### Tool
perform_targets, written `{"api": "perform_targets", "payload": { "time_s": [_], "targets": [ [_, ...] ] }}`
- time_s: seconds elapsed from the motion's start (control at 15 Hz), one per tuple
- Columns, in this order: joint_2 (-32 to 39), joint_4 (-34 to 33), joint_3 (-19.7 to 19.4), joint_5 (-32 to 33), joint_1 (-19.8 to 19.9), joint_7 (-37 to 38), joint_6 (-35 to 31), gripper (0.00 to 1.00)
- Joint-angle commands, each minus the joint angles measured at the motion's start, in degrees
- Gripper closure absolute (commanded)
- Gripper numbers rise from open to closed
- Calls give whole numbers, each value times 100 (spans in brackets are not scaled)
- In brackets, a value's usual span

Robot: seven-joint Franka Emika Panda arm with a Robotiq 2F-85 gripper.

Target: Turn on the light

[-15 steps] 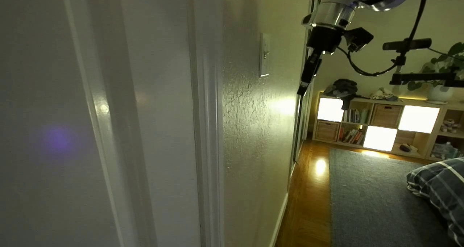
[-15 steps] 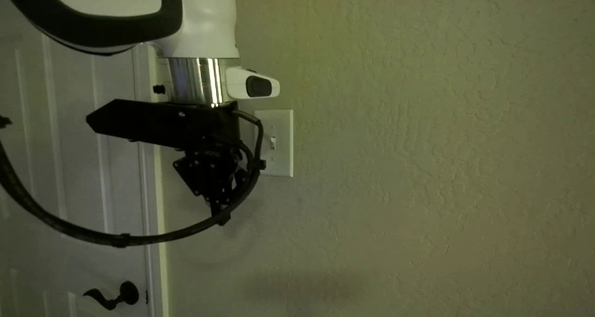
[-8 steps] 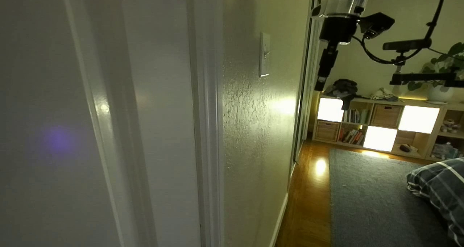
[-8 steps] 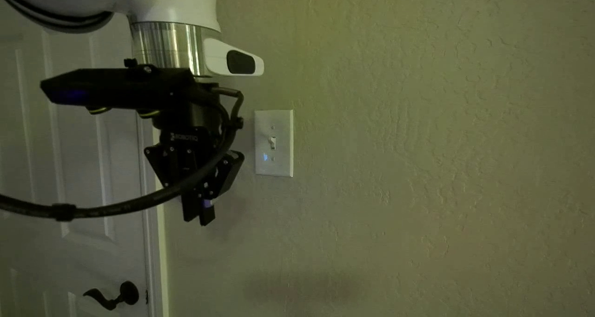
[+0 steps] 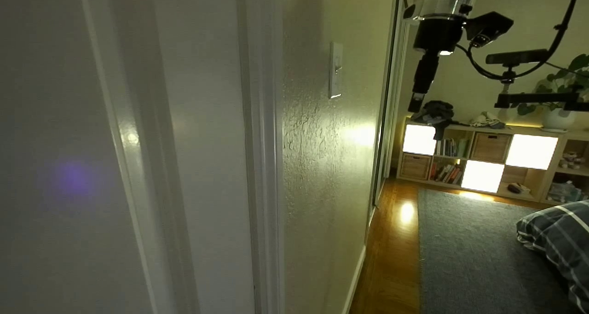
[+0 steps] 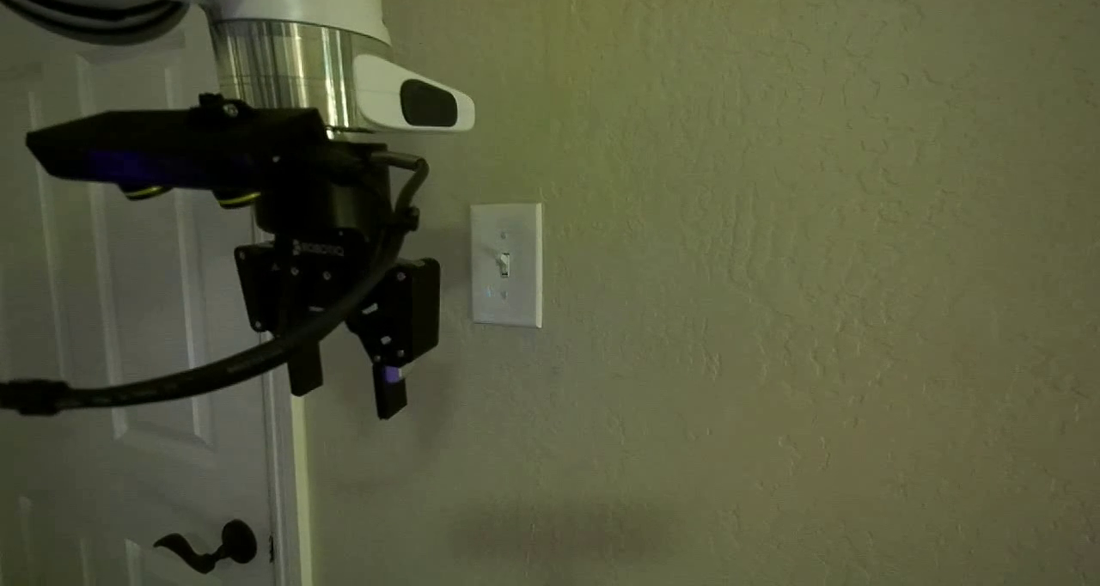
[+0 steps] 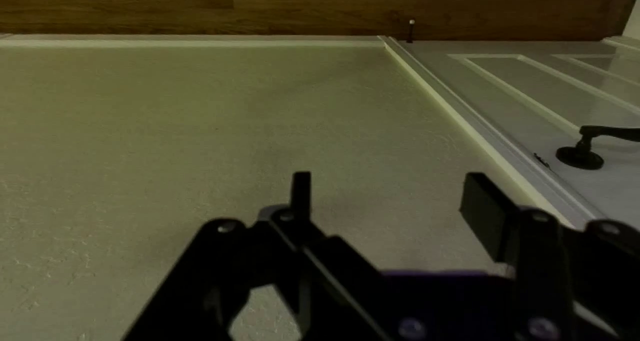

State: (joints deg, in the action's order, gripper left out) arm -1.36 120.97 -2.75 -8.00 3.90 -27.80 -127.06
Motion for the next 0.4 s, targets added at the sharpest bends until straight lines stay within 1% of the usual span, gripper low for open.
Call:
{"api": "perform_targets", "payload": {
  "time_s": [0.0,0.13,0.2,0.33],
  "targets": [
    [-6,6,-45,4,-34,5,11,16],
    [-17,30,-60,4,-31,5,11,3],
    [-19,34,-61,4,-31,5,11,1],
    [-20,36,-61,4,-32,5,11,1]
  ]
}}
